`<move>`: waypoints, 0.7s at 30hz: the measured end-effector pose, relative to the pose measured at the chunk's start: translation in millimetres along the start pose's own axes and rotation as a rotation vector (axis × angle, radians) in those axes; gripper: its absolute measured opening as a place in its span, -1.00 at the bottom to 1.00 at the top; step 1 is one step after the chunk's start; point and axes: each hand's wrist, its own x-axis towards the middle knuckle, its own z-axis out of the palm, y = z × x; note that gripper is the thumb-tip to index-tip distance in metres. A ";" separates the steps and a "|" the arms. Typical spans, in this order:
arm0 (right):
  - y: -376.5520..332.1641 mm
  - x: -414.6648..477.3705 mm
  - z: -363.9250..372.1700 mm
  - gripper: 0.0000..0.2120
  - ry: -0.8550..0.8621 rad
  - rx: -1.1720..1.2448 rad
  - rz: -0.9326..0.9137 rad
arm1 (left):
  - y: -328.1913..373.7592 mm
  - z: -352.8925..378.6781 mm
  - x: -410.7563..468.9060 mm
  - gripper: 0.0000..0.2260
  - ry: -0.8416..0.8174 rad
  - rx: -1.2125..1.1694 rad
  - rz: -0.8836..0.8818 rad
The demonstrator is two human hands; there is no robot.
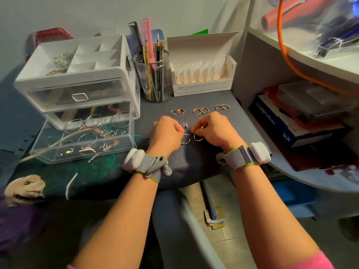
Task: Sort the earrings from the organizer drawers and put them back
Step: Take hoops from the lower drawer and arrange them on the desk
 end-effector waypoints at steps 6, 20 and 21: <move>3.4 0.1 -0.1 -0.84 0.019 0.015 0.028 | -1.6 3.2 1.4 -0.76 0.010 -0.007 0.000; -8.3 -1.4 -3.7 -0.82 0.175 0.236 0.027 | 4.3 -12.2 -0.2 -0.77 0.057 -0.075 0.001; -12.1 -1.8 -4.1 -0.83 0.181 0.255 0.013 | 5.1 -15.7 -1.0 -0.76 0.068 -0.079 0.005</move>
